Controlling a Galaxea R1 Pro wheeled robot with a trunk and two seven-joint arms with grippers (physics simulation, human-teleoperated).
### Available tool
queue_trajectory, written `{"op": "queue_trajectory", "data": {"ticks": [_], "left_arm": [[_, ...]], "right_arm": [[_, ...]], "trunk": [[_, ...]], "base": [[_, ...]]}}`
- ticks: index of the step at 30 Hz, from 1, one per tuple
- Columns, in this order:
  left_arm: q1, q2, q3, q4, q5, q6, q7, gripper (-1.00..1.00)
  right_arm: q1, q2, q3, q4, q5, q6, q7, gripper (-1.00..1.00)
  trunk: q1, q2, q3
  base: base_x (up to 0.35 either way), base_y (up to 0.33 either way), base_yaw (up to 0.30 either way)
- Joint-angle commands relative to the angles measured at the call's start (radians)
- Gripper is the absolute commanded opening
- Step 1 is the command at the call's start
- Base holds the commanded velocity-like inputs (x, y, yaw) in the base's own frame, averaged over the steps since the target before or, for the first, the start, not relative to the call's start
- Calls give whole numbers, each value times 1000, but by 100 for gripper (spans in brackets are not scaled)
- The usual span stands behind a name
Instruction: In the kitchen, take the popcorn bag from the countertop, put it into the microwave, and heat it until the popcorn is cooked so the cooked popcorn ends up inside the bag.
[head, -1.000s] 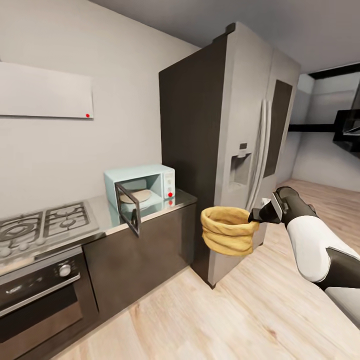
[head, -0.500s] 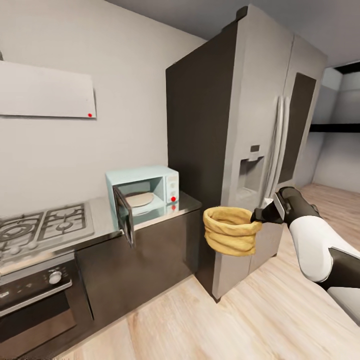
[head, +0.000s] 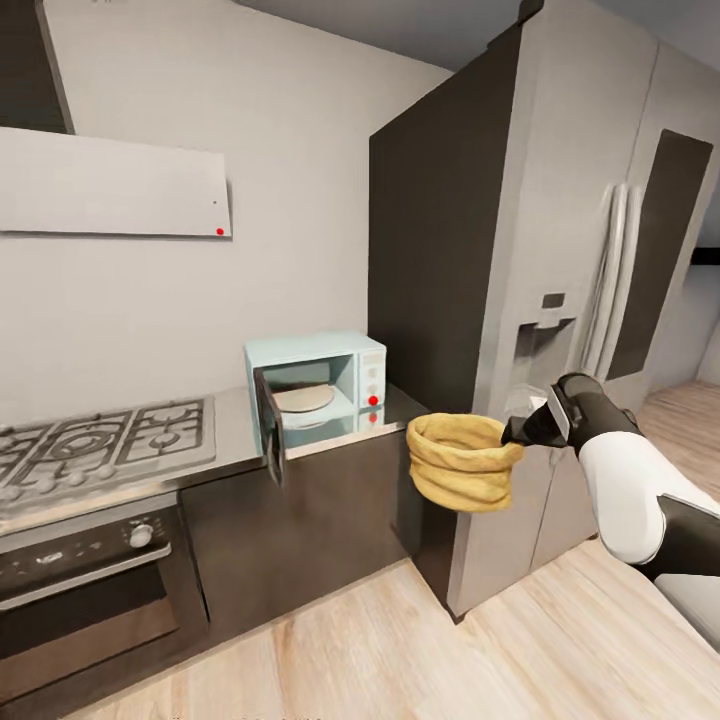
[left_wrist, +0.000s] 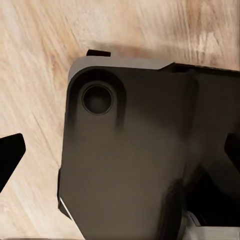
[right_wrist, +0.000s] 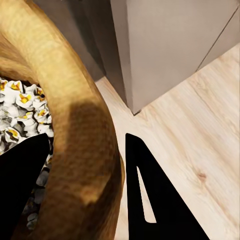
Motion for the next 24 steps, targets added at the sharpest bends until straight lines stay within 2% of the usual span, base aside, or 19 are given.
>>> {"op": "queue_trajectory", "data": {"ticks": [1, 24], "left_arm": [[0, -1, 0, 0, 9, -2, 0, 100], [0, -1, 1, 0, 9, -4, 0, 100]], "right_arm": [[-1, 0, -6, -1, 10, 3, 9, -100], [-1, 4, -5, -1, 8, 3, 8, -100]], "trunk": [[0, -1, -1], [0, -1, -1]], "base": [[0, -287, 270], [-3, -293, 270]]}}
